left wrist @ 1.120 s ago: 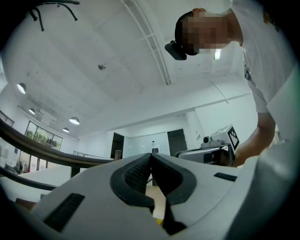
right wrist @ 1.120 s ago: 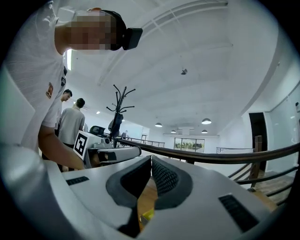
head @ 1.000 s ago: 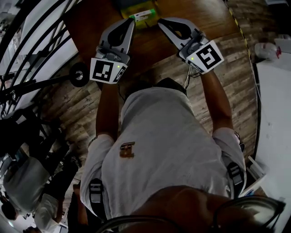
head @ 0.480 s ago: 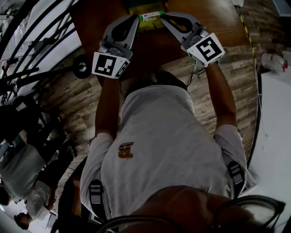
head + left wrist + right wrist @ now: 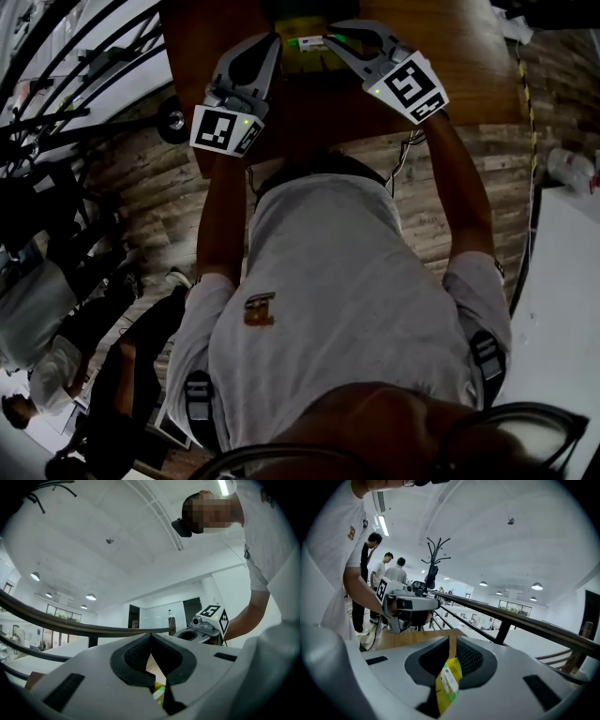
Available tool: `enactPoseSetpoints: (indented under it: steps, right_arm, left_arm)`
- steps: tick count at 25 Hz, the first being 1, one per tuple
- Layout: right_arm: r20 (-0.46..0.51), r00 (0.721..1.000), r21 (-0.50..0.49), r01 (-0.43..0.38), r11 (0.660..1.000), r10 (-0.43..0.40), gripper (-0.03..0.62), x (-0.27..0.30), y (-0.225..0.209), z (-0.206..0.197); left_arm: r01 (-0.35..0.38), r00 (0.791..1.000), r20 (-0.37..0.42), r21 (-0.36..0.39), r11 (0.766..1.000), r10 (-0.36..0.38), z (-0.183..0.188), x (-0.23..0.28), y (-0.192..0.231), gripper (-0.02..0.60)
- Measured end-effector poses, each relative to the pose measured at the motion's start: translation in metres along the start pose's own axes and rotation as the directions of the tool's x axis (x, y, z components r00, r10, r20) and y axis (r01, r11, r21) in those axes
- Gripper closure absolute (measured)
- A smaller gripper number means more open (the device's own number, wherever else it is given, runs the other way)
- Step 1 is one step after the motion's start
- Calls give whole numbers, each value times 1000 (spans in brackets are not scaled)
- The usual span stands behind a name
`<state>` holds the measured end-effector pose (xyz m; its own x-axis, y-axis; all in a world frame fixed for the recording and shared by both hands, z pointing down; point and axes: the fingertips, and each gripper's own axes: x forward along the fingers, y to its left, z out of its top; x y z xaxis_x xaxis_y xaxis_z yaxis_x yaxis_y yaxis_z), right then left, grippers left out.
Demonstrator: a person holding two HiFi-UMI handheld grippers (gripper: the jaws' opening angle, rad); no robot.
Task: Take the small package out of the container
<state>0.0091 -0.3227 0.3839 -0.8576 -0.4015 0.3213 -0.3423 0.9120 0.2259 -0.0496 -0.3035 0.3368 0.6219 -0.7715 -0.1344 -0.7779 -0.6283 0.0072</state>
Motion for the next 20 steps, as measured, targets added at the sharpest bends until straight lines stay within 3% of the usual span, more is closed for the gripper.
enactPoseSetpoints:
  steps: [6, 8, 10, 15, 20]
  right_arm:
    - [-73, 992, -52, -110, 993, 106, 550, 9, -21, -33]
    - [-102, 985, -62, -149, 987, 142, 479, 13, -28, -41]
    - [-138, 975, -77, -186, 980, 174, 455, 19, -32, -49]
    - [-260, 933, -114, -285, 952, 249, 395, 37, -28, -73]
    - [-386, 873, -138, -372, 918, 296, 375, 58, -21, -98]
  left_arm:
    - [-83, 996, -34, -4, 997, 83, -26, 24, 3, 563]
    - [-114, 993, -44, -2, 993, 114, -31, 31, 6, 563]
    - [-136, 989, -51, 1, 991, 136, -33, 36, 10, 563]
    - [-174, 983, -62, 2, 985, 173, -39, 35, 17, 563]
    - [-175, 981, -82, 2, 985, 175, -47, 31, 24, 563]
